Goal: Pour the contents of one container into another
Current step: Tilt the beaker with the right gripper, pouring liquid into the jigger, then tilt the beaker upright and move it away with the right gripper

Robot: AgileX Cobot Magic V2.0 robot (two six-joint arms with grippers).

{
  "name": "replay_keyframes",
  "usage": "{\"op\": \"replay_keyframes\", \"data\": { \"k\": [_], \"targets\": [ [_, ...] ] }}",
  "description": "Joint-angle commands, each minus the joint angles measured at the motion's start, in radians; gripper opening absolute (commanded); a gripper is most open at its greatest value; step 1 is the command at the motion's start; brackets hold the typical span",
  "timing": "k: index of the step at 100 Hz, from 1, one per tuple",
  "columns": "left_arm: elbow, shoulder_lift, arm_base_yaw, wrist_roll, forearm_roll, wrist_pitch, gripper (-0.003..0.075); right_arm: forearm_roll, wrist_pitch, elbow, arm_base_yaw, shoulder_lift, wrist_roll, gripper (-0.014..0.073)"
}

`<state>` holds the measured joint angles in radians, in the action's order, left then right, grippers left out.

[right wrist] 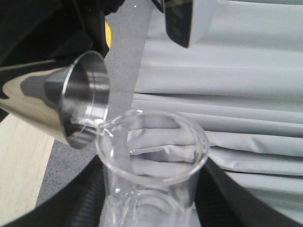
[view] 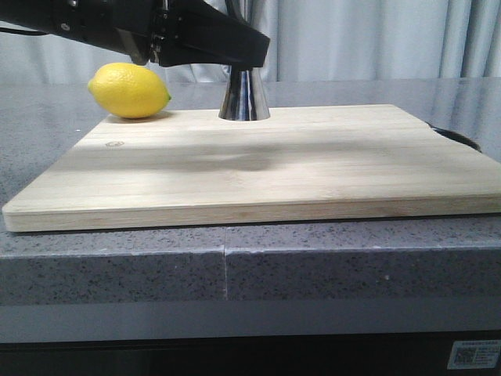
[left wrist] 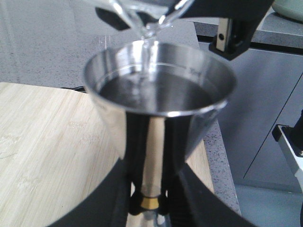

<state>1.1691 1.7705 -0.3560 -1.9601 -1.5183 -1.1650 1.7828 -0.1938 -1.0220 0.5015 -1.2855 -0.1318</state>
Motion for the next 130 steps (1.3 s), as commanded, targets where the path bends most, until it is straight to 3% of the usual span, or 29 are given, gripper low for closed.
{"op": "replay_keyframes", "data": {
  "k": [1,90,130],
  "targets": [
    [0.028,-0.054,-0.012,0.011,-0.078,-0.105,0.0071,-0.001,0.013,-0.036,0.000,0.026,0.001,0.0237],
    [0.028,-0.054,-0.012,0.011,-0.078,-0.105,0.0071,0.005,0.016,-0.036,0.000,0.026,0.001,0.0237],
    [0.028,-0.054,-0.012,0.011,-0.078,-0.105,0.0070,-0.214,-0.004,-0.036,0.000,0.026,0.001,0.0237]
  ]
}}
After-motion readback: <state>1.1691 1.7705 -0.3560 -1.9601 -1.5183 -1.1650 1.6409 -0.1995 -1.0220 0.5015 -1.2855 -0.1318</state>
